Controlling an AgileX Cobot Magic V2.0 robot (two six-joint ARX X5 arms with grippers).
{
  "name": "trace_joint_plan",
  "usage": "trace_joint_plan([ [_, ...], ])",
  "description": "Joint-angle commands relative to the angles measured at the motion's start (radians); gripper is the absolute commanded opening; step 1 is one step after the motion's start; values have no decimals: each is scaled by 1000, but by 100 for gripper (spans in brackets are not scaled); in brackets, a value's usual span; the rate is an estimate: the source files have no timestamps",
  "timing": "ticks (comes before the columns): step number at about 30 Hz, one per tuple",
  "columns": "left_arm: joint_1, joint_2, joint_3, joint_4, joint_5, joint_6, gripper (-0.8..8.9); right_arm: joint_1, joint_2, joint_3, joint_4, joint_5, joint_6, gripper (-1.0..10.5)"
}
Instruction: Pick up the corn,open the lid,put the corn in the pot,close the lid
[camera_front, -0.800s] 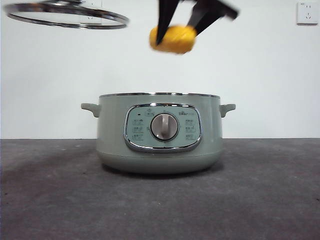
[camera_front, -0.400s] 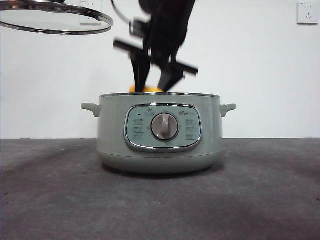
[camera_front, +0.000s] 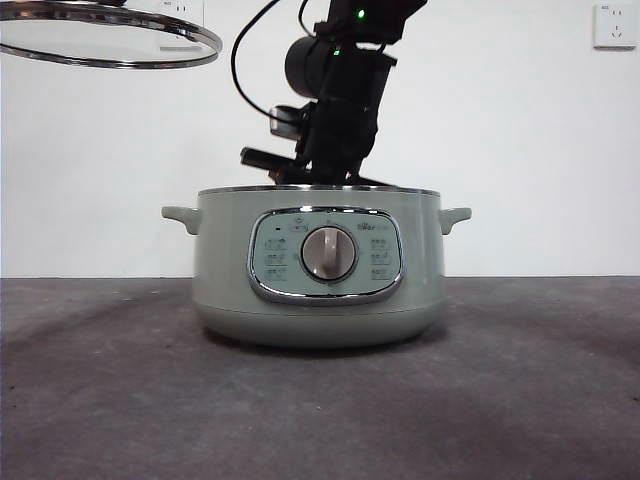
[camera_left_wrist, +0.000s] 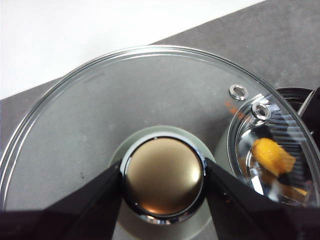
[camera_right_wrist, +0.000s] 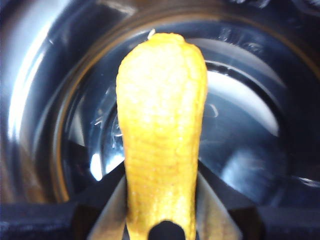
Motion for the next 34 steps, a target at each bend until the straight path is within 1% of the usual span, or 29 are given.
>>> trace_joint_plan([
  [1, 0, -11, 3, 45, 12, -10, -12, 4, 39, 2, 6, 0, -11, -8],
  [6, 0, -11, 3, 45, 12, -11, -13, 5, 48, 2, 14, 0, -8, 8],
  [7, 0, -11, 3, 45, 12, -11, -12, 8, 47, 2, 14, 3, -6, 27],
  [8, 0, -11, 3, 45, 12, -11, -12, 8, 47, 2, 13, 3, -5, 84],
  [10, 0, -11, 3, 46, 12, -13, -12, 8, 47, 2, 5, 3, 0, 234],
  [12, 0, -11, 3, 46, 12, -13, -12, 8, 47, 2, -3, 4, 0, 410],
  [14, 0, -11, 3, 47, 14, -14, -12, 8, 38, 3, -12, 6, 0, 513],
  [15, 0, -11, 3, 47, 18, -14, -12, 8, 31, 4, -14, 16, 0, 515],
  [19, 0, -11, 3, 53, 58, -26, -12, 11, -27, 5, -22, 45, -1, 513],
  [26, -1, -10, 3, 48, 62, -38, -12, 24, -215, 4, -128, 151, -34, 499],
  [27, -2, -10, 3, 45, 64, -40, -12, 25, -246, 4, -149, 155, -37, 495],
  [28, -6, -10, 3, 39, 64, -40, -12, 29, -280, 4, -169, 155, -46, 459],
  [31, -26, -10, 2, 23, 64, -41, -12, 34, -371, 4, -210, 163, -59, 253],
  [34, -53, -8, -5, 18, 64, -47, -13, 44, -460, 4, -262, 201, -56, -10],
])
